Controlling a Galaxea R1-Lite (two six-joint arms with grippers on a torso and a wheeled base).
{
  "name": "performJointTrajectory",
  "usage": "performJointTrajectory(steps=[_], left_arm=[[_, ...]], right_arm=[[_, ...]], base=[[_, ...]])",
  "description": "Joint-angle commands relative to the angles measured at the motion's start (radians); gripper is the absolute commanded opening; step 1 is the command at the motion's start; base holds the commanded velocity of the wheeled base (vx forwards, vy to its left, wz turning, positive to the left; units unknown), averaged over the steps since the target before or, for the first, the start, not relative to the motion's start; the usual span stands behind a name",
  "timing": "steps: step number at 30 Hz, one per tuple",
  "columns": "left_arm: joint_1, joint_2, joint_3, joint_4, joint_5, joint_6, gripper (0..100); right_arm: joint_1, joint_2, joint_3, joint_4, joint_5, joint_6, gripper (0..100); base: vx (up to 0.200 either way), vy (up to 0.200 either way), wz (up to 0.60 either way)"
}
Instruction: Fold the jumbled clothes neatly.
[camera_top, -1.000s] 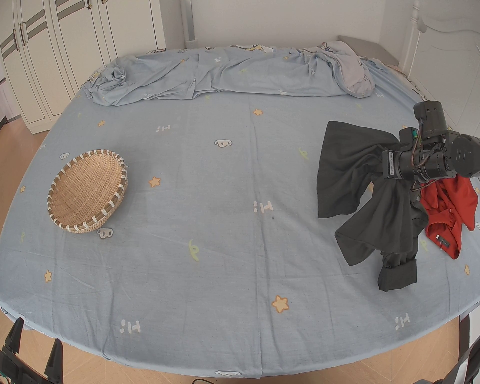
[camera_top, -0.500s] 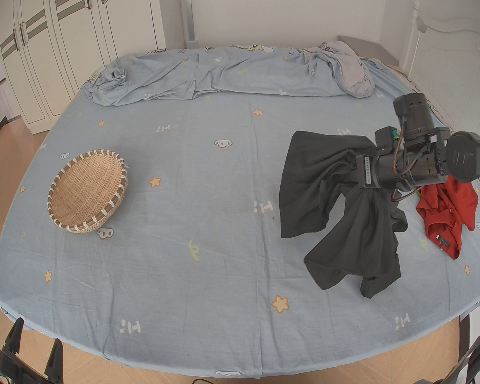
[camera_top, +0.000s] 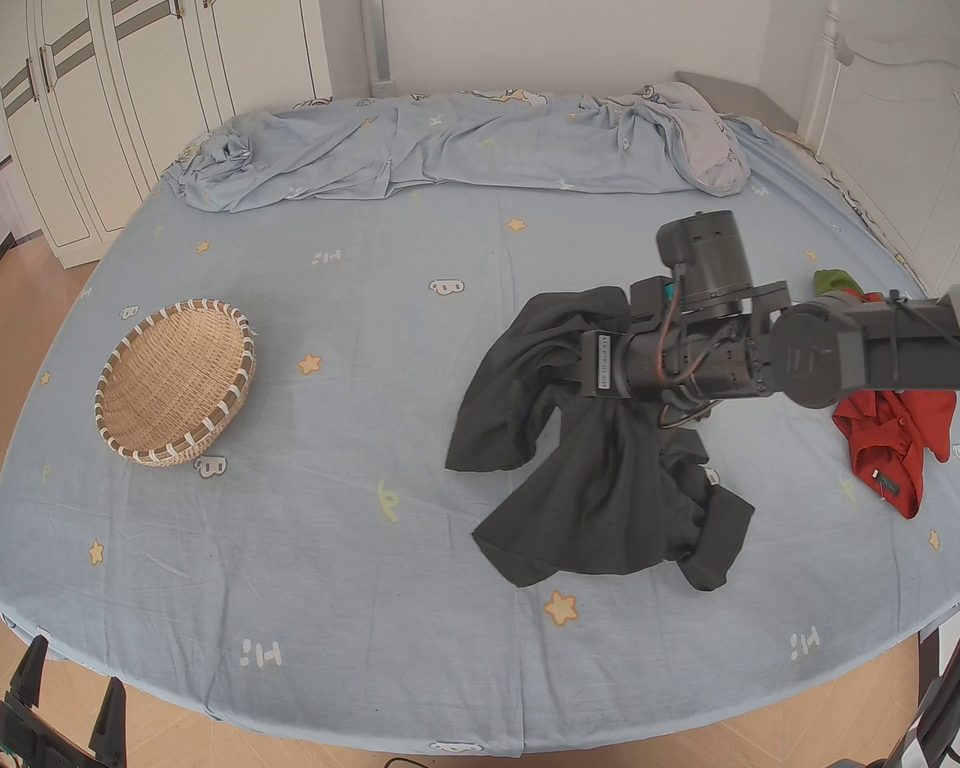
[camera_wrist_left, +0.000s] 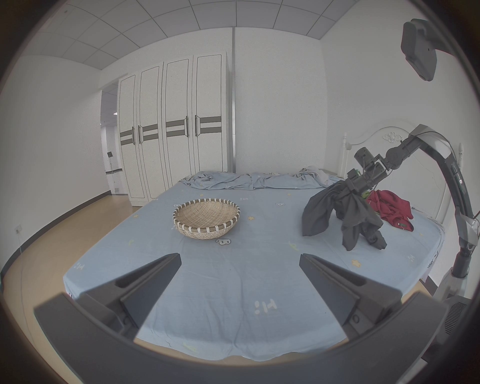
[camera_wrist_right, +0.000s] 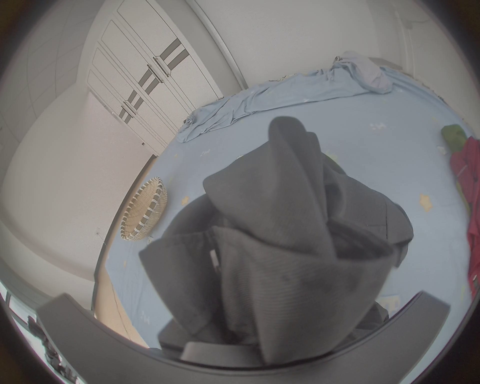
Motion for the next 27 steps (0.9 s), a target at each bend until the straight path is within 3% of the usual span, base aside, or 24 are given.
performJointTrajectory(steps=[1,9,15,21,27], left_arm=[[0.000,-0.017,0.018,0.000,0.000,0.000,100],[0.000,-0.017,0.018,0.000,0.000,0.000,100],[0.000,-0.017,0.018,0.000,0.000,0.000,100],[0.000,-0.017,0.018,0.000,0.000,0.000,100],[0.000,-0.017,0.018,0.000,0.000,0.000,100]], right_arm=[[0.066,0.124,-0.080,-0.017,-0.002,0.047,0],[0.132,0.233,-0.189,-0.054,-0.002,0.132,0],[0.159,0.296,-0.251,-0.080,-0.015,0.138,0],[0.159,0.387,-0.362,-0.083,-0.101,0.138,0],[0.159,0.383,-0.362,-0.082,-0.096,0.136,0]], base=[[0.000,0.000,0.00],[0.000,0.000,0.00],[0.000,0.000,0.00],[0.000,0.000,0.00],[0.000,0.000,0.00]])
